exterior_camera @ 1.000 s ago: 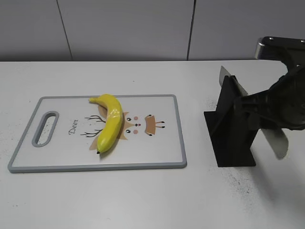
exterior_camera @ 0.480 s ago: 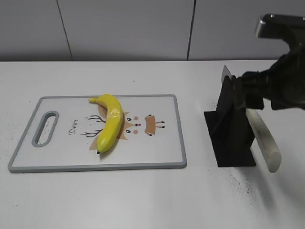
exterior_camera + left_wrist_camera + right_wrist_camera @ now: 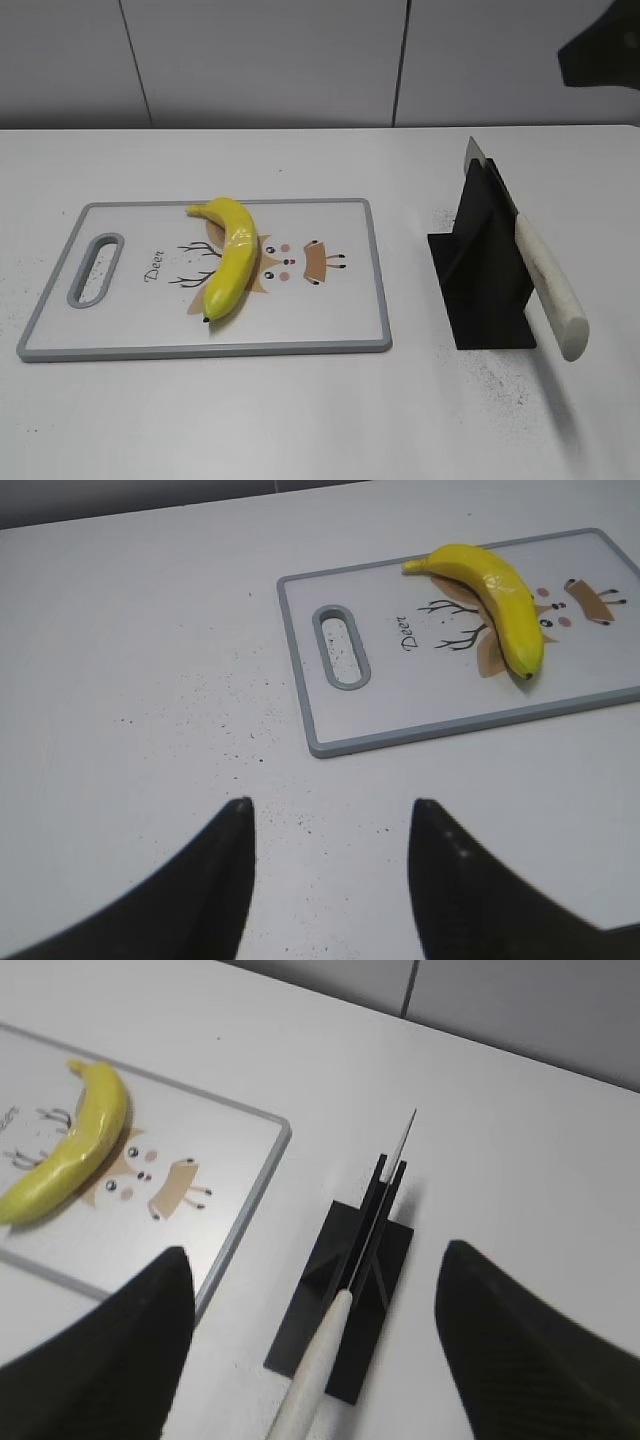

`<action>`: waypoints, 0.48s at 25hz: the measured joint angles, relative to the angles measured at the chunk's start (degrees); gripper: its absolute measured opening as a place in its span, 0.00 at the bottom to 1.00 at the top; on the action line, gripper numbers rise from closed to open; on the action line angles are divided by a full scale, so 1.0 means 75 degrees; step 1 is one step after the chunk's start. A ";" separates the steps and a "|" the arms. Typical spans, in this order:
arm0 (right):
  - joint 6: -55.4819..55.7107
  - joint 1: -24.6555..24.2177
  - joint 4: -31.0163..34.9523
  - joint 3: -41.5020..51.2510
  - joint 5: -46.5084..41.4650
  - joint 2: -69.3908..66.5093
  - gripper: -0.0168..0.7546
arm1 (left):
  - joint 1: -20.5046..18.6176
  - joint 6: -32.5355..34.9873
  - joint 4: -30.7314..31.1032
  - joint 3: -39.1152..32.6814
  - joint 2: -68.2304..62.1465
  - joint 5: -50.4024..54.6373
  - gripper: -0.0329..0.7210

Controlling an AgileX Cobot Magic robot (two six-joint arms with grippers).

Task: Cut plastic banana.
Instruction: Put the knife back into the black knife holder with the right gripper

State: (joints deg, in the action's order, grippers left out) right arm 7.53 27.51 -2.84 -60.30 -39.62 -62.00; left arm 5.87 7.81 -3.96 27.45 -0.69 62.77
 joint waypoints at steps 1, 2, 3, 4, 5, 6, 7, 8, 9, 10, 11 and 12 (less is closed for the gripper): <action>-0.0448 0.0000 0.0150 -0.0009 -0.0336 0.0208 0.76 | 0.0000 0.0002 0.0000 0.0000 0.0000 0.0000 0.68; -0.0744 0.0000 0.0278 -0.0002 -0.0614 0.0406 0.76 | 0.0000 -0.0002 0.0000 0.0000 0.0000 0.0000 0.68; -0.1003 0.0000 0.0379 0.0035 -0.0880 0.0570 0.76 | 0.0000 0.0010 0.0000 0.0000 0.0000 0.0000 0.68; -0.1216 0.0000 0.0481 0.0123 -0.1228 0.0768 0.76 | 0.0000 0.0008 0.0000 0.0000 0.0000 0.0000 0.68; -0.1319 0.0000 0.0575 0.0264 -0.1485 0.0969 0.76 | 0.0000 0.0001 0.0000 0.0000 0.0000 0.0000 0.68; -0.1392 0.0000 0.0644 0.0414 -0.1662 0.1146 0.76 | 0.0000 0.0005 0.0000 0.0000 0.0000 0.0000 0.68; -0.1453 0.0000 0.0705 0.0632 -0.1805 0.1367 0.76 | 0.0000 0.0003 0.0000 0.0000 0.0000 0.0000 0.68; -0.1499 0.0000 0.0748 0.0880 -0.1883 0.1599 0.76 | 0.0000 0.0002 0.0000 0.0000 0.0000 0.0000 0.68; -0.1525 0.0000 0.0779 0.1146 -0.1921 0.1855 0.76 | 0.0000 -0.0001 0.0000 0.0000 0.0000 0.0000 0.70; -0.1550 0.0000 0.0795 0.1374 -0.1932 0.2088 0.76 | 0.0000 0.0002 -0.0007 0.0000 0.0000 0.0000 0.73; -0.1583 0.0000 0.0805 0.1602 -0.1949 0.2333 0.76 | 0.0000 0.0010 -0.0007 0.0000 0.0000 0.0000 0.77; -0.1607 0.0000 0.0811 0.1916 -0.1959 0.2701 0.76 | 0.0000 -0.0003 -0.0013 0.0000 0.0000 0.0000 0.81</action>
State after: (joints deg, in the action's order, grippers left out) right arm -4.53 27.51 3.24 -45.93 -54.32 -41.75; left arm 5.87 7.79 -4.05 27.45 -0.69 62.77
